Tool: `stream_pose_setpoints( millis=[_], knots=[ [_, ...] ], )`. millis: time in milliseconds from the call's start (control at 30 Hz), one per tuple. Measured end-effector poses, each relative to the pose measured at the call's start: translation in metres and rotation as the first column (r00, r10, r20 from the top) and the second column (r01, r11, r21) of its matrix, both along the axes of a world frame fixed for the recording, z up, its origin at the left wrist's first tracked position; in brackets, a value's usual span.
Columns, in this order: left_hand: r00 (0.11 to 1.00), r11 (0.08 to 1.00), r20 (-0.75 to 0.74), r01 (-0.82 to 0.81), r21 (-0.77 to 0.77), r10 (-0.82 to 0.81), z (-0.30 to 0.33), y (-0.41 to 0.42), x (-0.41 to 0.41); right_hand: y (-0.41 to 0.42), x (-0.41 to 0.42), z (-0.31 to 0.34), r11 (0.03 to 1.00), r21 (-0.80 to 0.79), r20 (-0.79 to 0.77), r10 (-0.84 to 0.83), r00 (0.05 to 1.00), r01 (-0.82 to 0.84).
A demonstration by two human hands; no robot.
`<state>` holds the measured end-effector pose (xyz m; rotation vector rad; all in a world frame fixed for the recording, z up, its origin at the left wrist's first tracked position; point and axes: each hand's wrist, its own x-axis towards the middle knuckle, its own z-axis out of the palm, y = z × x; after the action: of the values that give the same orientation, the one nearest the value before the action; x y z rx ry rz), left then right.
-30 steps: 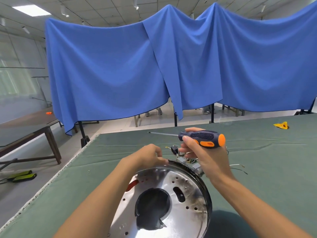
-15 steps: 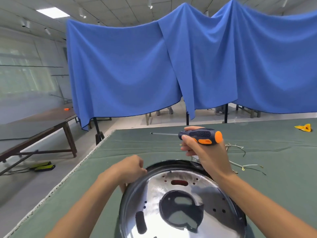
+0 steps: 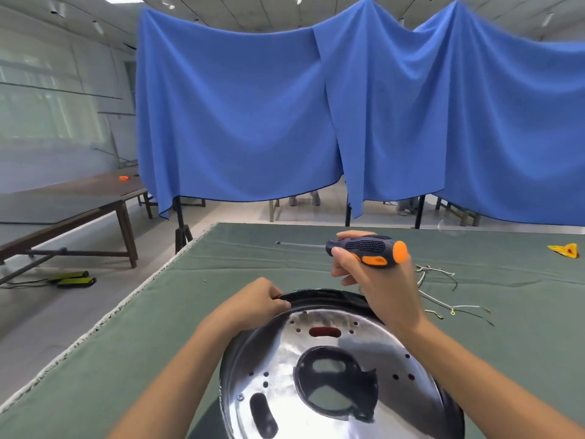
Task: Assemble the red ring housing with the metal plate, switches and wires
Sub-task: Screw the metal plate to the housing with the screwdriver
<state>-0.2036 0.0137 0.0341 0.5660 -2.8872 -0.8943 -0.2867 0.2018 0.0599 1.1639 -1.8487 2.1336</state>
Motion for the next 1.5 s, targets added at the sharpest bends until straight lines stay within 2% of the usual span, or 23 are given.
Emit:
stream_pose_setpoints(
  millis=[200,367,533,767,1033,1500],
  knots=[
    [0.983,0.988,-0.101,-0.146,0.054,0.151,-0.005,-0.011,0.006,-0.008,-0.004,0.003,0.998,-0.024,-0.011,-0.054,0.998,0.054],
    [0.977,0.964,-0.088,-0.175,0.202,0.196,-0.009,-0.011,0.017,-0.02,0.001,-0.005,0.994,-0.034,-0.041,-0.106,0.994,0.104],
    [0.962,0.949,-0.11,-0.222,0.226,0.251,-0.011,-0.01,0.022,-0.022,0.005,-0.006,0.994,0.012,-0.043,-0.107,0.993,0.108],
    [0.967,0.946,-0.105,-0.199,0.255,0.232,-0.011,-0.01,0.025,-0.021,0.008,-0.004,0.992,0.054,-0.053,-0.11,0.993,0.113],
    [0.982,0.95,-0.113,-0.113,0.29,0.151,-0.011,-0.01,0.028,-0.03,0.006,-0.007,0.988,0.103,-0.136,-0.097,0.986,0.112],
    [0.978,0.925,-0.067,-0.164,0.343,0.198,-0.009,-0.011,0.023,-0.026,0.007,-0.008,0.99,0.099,-0.136,-0.088,0.987,0.102]
  ],
)
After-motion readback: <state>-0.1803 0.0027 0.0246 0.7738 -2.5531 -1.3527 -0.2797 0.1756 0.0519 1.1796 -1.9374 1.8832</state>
